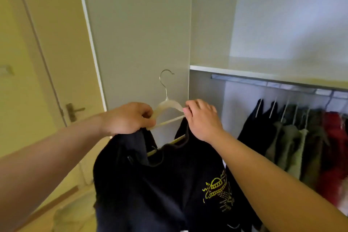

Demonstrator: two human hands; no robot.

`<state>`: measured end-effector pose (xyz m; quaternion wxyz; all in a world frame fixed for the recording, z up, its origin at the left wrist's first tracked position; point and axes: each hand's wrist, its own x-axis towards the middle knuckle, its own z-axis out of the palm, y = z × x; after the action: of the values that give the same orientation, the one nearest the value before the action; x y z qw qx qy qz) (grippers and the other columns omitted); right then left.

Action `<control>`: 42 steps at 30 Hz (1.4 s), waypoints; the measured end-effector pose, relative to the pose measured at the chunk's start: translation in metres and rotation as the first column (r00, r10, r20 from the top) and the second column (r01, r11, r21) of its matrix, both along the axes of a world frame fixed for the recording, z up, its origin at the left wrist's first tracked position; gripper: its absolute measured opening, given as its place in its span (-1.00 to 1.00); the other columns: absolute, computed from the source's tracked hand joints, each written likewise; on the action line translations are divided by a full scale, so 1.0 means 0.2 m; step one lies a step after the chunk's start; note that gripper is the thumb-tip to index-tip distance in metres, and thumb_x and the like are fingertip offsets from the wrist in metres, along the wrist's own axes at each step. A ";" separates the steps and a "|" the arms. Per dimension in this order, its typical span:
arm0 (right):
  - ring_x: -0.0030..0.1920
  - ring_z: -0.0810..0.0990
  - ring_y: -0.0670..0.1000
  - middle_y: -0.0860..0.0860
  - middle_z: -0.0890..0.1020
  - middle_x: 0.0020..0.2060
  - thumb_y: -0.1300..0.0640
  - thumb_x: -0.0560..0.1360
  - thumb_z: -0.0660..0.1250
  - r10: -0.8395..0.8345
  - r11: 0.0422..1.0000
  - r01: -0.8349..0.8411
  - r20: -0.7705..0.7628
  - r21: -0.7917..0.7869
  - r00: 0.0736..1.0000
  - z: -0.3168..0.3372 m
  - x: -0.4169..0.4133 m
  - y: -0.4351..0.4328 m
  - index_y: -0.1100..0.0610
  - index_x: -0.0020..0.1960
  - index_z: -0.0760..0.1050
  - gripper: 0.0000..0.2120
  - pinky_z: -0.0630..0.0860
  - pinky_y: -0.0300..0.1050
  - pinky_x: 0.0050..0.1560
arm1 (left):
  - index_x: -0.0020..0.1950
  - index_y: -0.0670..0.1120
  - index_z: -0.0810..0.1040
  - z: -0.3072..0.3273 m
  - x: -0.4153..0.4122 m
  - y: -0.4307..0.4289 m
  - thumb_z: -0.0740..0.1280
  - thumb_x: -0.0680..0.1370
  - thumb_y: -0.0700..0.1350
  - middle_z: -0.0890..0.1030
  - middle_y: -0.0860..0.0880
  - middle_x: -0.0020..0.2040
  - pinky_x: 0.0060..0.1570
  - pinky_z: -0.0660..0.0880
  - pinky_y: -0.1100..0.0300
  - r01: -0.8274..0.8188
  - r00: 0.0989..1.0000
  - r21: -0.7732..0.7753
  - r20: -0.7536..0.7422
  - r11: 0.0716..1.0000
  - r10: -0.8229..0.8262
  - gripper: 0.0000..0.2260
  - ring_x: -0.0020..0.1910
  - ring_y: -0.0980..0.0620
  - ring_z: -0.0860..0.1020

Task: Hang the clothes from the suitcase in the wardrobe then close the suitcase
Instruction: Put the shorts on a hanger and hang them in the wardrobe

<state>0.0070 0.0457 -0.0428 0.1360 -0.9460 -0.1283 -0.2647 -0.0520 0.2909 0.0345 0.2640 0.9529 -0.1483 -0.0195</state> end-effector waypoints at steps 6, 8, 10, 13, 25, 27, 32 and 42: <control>0.25 0.45 0.11 0.06 0.45 0.28 -0.11 0.69 0.03 -0.186 0.957 0.220 -0.183 0.188 0.965 -0.03 -0.03 -0.24 0.00 0.45 0.31 -0.61 0.40 0.09 0.24 | -0.07 -0.23 0.62 -0.21 0.35 -0.54 0.38 0.57 -0.20 0.55 -0.16 -0.25 -0.21 0.49 0.11 -0.214 0.935 -0.383 -0.347 0.898 0.075 -0.91 -0.29 -0.08 0.52; 0.11 0.47 0.07 0.06 0.48 0.16 -0.09 0.69 0.09 -0.230 0.929 0.271 -0.181 0.251 0.956 -0.04 -0.07 -0.28 0.05 0.32 0.39 -0.68 0.44 0.02 0.11 | 0.06 -0.32 0.61 -0.24 0.43 -0.70 0.34 0.58 -0.25 0.61 -0.24 -0.15 -0.05 0.62 -0.08 -0.285 0.865 -0.484 -0.501 0.827 0.005 -0.85 -0.20 -0.18 0.62; -0.04 0.45 0.02 0.01 0.49 0.01 -0.09 0.67 0.13 -0.252 0.906 0.294 -0.169 0.304 0.953 -0.06 -0.10 -0.34 0.04 0.12 0.42 -0.78 0.45 -0.05 -0.05 | 0.08 -0.31 0.61 -0.26 0.51 -0.88 0.29 0.61 -0.27 0.62 -0.25 -0.14 -0.11 0.64 -0.08 -0.296 0.827 -0.548 -0.557 0.782 -0.077 -0.85 -0.21 -0.19 0.64; -0.23 0.52 -0.04 -0.07 0.51 -0.20 -0.15 0.65 0.17 -0.209 0.869 0.290 -0.234 0.401 0.950 -0.10 -0.12 -0.41 0.00 -0.10 0.38 -0.74 0.41 -0.15 -0.29 | 0.11 -0.30 0.60 -0.31 0.63 -1.10 0.26 0.64 -0.25 0.65 -0.24 -0.06 -0.11 0.63 -0.02 -0.295 0.843 -0.609 -0.529 0.736 -0.100 -0.83 -0.14 -0.17 0.65; -0.36 0.57 0.00 0.03 0.56 -0.34 0.03 0.63 0.24 -0.315 0.777 0.495 -0.441 0.389 0.841 -0.16 0.35 -0.72 0.08 -0.31 0.41 -0.65 0.58 -0.08 -0.29 | 0.14 -0.20 0.53 -0.47 1.32 -1.69 0.34 0.63 -0.06 0.63 -0.19 0.04 -0.25 0.53 0.11 -0.169 0.879 -0.657 -0.438 0.734 -0.189 -0.78 -0.03 -0.14 0.61; -0.37 0.53 -0.05 0.01 0.52 -0.33 0.06 0.66 0.20 -0.357 0.763 0.531 -0.444 0.369 0.822 -0.18 0.46 -0.76 0.08 -0.31 0.37 -0.64 0.48 -0.18 -0.34 | 0.04 -0.18 0.53 -0.46 1.44 -1.75 0.30 0.63 -0.08 0.62 -0.17 0.00 -0.28 0.50 0.13 -0.137 0.897 -0.647 -0.402 0.750 -0.183 -0.84 -0.07 -0.12 0.59; -0.28 0.62 0.05 0.02 0.53 -0.32 0.09 0.67 0.17 -0.400 0.691 0.584 -0.447 0.425 0.800 -0.24 0.71 -0.87 0.06 -0.30 0.35 -0.65 0.64 -0.07 -0.16 | -0.03 -0.16 0.57 -0.49 1.71 -1.92 0.32 0.58 -0.16 0.64 -0.19 0.00 0.04 0.64 -0.04 -0.061 0.905 -0.619 -0.365 0.783 -0.218 -0.91 -0.01 -0.16 0.63; -0.39 0.46 -0.10 -0.03 0.44 -0.37 0.18 0.68 0.20 -0.435 0.683 0.638 -0.505 0.354 0.746 -0.37 0.95 -0.97 0.06 -0.32 0.28 -0.62 0.39 -0.31 -0.42 | 0.19 -0.21 0.59 -0.59 1.97 -2.12 0.37 0.61 -0.15 0.61 -0.14 0.07 0.04 0.57 0.04 0.079 0.883 -0.525 -0.358 0.848 -0.304 -0.80 -0.01 -0.04 0.56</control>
<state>0.1978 -0.1492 -0.1159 0.3157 -0.9024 0.2639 -0.1283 0.3422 -0.1337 -0.0833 0.5218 0.8045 -0.1835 -0.2164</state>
